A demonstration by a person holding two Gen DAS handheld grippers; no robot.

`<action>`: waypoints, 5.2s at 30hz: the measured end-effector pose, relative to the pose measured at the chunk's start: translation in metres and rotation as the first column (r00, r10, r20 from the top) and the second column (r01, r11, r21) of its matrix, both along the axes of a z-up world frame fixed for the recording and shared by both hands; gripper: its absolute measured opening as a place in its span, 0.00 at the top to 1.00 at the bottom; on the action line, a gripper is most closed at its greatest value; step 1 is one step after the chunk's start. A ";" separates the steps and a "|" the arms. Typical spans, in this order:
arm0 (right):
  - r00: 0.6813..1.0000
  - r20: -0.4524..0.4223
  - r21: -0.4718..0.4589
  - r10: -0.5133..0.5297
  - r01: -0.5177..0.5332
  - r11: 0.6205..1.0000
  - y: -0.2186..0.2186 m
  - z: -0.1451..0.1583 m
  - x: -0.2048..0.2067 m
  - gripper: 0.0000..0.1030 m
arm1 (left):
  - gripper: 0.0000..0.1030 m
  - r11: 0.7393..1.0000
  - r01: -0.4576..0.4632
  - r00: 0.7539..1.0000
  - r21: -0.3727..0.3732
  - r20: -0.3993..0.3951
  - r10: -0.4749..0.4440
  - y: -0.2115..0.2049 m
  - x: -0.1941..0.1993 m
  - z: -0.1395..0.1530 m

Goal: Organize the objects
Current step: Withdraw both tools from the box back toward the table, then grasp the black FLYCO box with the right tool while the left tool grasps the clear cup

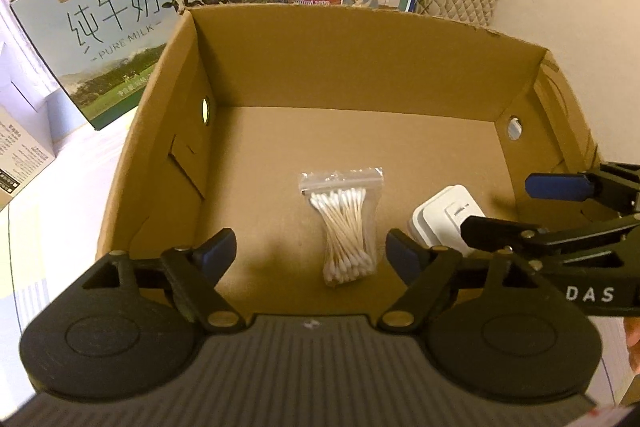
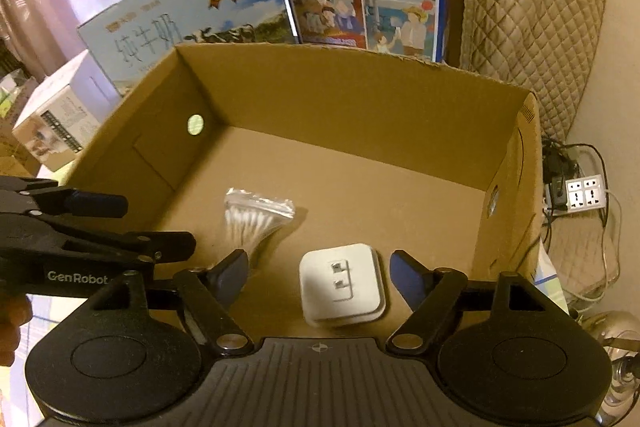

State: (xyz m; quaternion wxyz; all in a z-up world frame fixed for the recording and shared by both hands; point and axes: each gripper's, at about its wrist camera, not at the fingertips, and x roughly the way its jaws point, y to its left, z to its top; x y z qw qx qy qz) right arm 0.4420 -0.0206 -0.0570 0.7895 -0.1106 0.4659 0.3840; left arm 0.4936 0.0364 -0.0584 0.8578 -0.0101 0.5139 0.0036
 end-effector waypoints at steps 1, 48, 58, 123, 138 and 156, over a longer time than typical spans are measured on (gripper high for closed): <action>1.000 0.003 0.003 0.000 0.000 1.000 -0.002 0.002 -0.003 0.26 | 0.21 1.000 0.000 1.000 0.002 0.003 0.000 -0.001 -0.003 0.002; 0.997 0.082 0.152 -0.002 -0.011 0.988 -0.115 0.083 -0.140 0.19 | 0.18 0.989 -0.139 0.969 -0.049 0.198 0.146 -0.010 -0.216 0.093; 0.999 0.034 0.120 0.010 -0.014 0.993 -0.128 0.067 -0.163 0.19 | 0.18 0.980 -0.189 0.970 -0.054 0.145 0.195 0.005 -0.253 0.080; 0.999 -0.035 -0.141 0.008 -0.013 0.990 -0.044 -0.046 -0.247 0.22 | 0.19 0.954 -0.293 0.956 -0.058 -0.029 0.292 0.113 -0.313 -0.012; 0.994 -0.030 -0.100 -0.107 0.104 0.990 -0.101 -0.023 -0.223 0.22 | 0.29 0.985 -0.114 0.992 -0.127 -0.059 0.107 0.087 -0.292 -0.048; 0.989 -0.048 -0.113 -0.140 0.134 0.985 -0.120 -0.024 -0.215 0.22 | 0.54 0.995 -0.018 0.999 -0.095 -0.033 0.015 0.080 -0.280 -0.067</action>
